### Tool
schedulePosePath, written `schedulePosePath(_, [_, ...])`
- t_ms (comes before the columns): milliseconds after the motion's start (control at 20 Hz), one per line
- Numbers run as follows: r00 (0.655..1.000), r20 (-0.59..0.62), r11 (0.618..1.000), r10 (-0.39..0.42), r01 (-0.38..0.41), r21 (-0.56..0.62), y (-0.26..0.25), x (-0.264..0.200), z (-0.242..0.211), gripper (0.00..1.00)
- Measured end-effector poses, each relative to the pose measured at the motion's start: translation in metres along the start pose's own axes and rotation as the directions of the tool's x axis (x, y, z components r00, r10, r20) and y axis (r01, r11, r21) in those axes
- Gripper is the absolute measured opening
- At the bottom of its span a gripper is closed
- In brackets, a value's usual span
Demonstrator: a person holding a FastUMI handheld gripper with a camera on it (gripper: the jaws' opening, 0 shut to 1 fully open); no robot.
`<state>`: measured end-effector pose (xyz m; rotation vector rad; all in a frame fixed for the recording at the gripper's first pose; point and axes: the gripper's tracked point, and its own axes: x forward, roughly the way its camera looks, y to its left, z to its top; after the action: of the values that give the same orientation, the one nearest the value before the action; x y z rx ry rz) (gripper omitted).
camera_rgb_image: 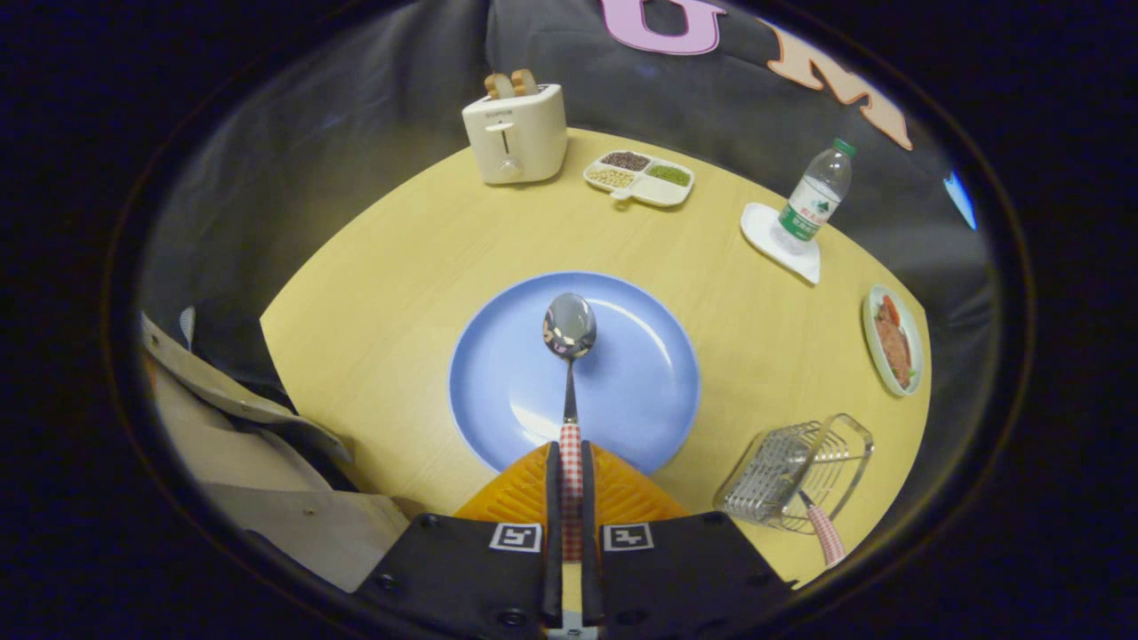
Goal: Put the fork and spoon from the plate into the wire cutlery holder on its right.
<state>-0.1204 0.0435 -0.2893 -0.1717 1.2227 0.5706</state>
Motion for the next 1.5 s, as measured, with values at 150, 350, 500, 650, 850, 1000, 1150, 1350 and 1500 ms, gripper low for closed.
schedulePosePath(150, [0.999,-0.024,0.999,-0.030,0.029,-0.014,-0.029,-0.025,-0.004,0.11])
schedulePosePath(350, [0.995,-0.075,0.998,-0.065,0.063,-0.017,-0.070,-0.052,-0.013,0.11])
schedulePosePath(500, [0.989,-0.108,0.995,-0.100,0.098,-0.029,-0.102,-0.071,-0.019,0.11])
schedulePosePath(650, [0.981,-0.151,0.992,-0.122,0.116,-0.047,-0.130,-0.086,-0.028,0.11])
schedulePosePath(850, [0.964,-0.229,0.990,-0.133,0.121,-0.066,-0.151,-0.099,-0.045,0.11])
schedulePosePath(1000, [0.947,-0.295,0.991,-0.125,0.104,-0.085,-0.160,-0.105,-0.060,0.11])
schedulePosePath(1150, [0.927,-0.355,0.991,-0.122,0.093,-0.098,-0.170,-0.105,-0.069,0.11])
schedulePosePath(1350, [0.910,-0.406,0.996,-0.087,0.067,-0.063,-0.173,-0.098,-0.070,0.11])
schedulePosePath(1500, [0.899,-0.433,0.997,-0.069,0.048,-0.059,-0.171,-0.094,-0.067,0.11])
